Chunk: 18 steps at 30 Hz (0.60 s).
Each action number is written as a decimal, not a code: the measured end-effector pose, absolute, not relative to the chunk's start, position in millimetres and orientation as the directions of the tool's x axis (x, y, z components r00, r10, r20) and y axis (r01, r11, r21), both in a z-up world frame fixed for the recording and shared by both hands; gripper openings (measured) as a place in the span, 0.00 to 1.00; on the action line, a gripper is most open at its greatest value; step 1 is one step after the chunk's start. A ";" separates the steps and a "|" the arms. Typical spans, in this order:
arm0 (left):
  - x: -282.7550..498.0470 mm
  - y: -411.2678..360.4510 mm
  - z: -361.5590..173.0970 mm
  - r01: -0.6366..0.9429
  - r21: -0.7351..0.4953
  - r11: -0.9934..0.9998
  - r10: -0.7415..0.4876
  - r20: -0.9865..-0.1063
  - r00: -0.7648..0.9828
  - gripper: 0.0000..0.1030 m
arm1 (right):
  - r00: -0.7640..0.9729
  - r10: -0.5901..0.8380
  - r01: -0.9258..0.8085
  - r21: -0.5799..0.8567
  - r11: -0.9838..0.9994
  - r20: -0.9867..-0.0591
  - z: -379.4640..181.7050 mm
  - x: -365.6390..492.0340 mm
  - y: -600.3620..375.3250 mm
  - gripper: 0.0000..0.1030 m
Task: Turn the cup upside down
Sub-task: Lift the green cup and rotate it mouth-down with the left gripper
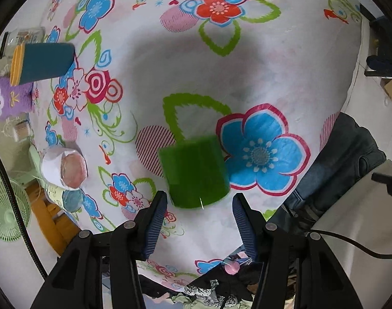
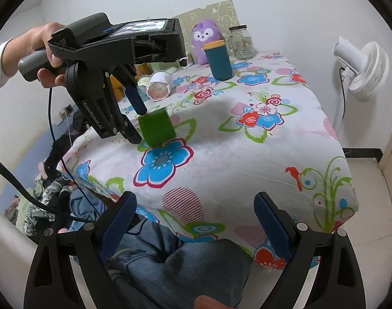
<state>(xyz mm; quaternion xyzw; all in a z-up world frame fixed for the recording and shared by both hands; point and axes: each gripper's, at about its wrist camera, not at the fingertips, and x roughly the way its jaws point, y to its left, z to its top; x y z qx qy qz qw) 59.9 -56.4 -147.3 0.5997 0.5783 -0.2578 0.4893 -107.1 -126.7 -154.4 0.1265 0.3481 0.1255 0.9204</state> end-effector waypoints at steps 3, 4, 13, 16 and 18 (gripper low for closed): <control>57.7 -59.1 -145.7 0.948 0.284 0.145 0.437 -0.878 0.197 0.54 | 0.727 0.321 -0.139 0.328 0.935 -0.607 -155.0 -106.6 -129.2 0.91; 57.5 -59.8 -145.7 0.947 0.286 0.144 0.436 -0.878 0.199 0.54 | 0.728 0.321 -0.137 0.331 0.934 -0.606 -155.0 -106.5 -130.4 0.91; 60.2 -65.0 -136.5 0.961 0.209 0.184 0.395 -0.911 0.123 0.94 | 0.728 0.315 -0.133 0.326 0.936 -0.609 -155.6 -108.3 -131.3 0.91; 62.7 -70.5 -129.8 0.960 0.159 0.229 0.356 -0.932 0.070 0.98 | 0.728 0.312 -0.126 0.329 0.936 -0.611 -156.9 -108.4 -132.3 0.91; 64.4 -75.8 -128.3 0.958 0.147 0.247 0.332 -0.942 0.059 1.00 | 0.729 0.312 -0.123 0.333 0.935 -0.609 -156.9 -108.7 -132.8 0.91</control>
